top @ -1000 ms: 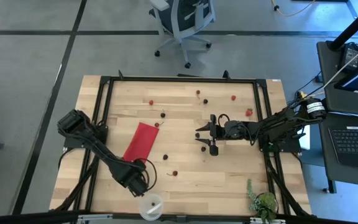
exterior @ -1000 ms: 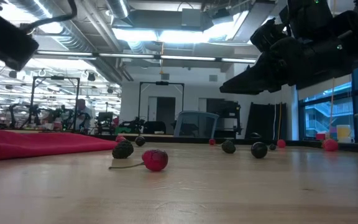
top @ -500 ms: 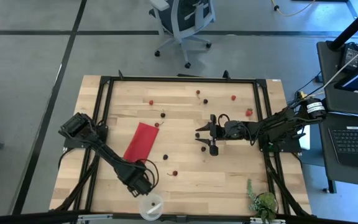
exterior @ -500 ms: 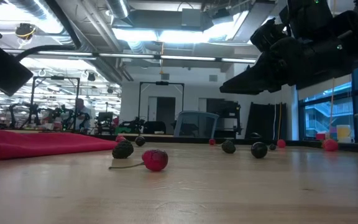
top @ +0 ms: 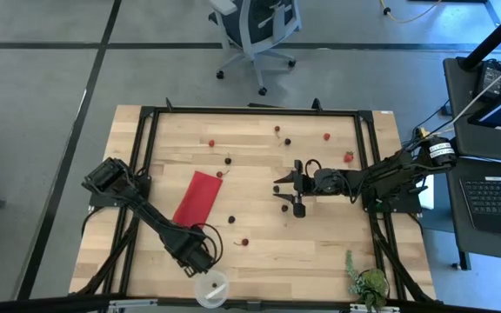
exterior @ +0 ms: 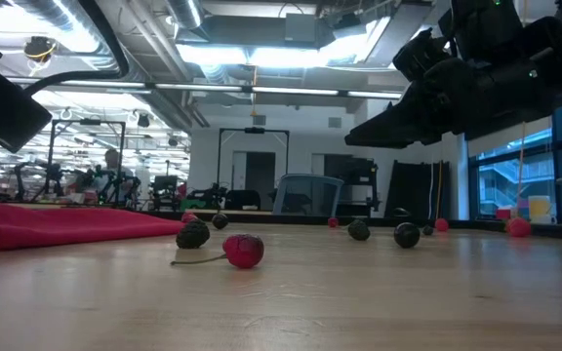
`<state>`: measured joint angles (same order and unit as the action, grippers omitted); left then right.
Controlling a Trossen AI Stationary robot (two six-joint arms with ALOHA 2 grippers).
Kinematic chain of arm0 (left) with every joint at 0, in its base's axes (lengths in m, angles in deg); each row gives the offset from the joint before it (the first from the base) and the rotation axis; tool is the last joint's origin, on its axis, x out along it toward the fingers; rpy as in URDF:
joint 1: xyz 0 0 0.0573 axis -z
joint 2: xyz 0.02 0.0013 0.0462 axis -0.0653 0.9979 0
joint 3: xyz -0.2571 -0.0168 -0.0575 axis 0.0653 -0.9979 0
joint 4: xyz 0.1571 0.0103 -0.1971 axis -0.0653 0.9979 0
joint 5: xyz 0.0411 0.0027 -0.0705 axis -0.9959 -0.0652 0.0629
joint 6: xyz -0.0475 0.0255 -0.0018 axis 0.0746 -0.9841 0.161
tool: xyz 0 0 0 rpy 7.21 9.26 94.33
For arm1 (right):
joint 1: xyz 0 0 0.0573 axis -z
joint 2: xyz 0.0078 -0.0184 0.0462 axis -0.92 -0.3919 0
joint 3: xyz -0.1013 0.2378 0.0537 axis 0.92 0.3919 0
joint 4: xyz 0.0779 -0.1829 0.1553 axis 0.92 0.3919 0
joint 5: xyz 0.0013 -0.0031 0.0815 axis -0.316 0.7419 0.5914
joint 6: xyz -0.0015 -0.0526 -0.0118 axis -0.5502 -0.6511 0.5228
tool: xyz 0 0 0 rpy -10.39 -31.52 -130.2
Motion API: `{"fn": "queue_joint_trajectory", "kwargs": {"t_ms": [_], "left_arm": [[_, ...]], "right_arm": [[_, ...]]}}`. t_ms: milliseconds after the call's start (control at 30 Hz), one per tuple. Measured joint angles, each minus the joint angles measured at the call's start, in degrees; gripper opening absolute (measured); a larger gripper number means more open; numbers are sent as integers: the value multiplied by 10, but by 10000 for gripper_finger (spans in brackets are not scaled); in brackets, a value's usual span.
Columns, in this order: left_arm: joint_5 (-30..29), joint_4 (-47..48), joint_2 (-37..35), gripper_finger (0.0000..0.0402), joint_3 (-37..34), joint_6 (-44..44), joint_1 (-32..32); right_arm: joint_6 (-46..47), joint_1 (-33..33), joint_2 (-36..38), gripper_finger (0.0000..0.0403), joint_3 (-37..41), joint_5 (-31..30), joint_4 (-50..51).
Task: Pick and placing Produce into tupperware
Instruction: Put the red cherries into the transparent bin
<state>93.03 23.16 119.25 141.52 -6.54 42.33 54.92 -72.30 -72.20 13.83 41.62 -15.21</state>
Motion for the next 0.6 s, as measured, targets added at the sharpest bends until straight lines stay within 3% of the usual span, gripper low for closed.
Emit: {"fn": "queue_joint_trajectory", "kwargs": {"t_ms": [467,600], "left_arm": [[-11,2,0,9,0,-29,0],[-23,3,0,3,0,-56,-1]], "right_arm": [[0,0,0,205,0,0,0],[0,0,0,205,0,0,0]]}}
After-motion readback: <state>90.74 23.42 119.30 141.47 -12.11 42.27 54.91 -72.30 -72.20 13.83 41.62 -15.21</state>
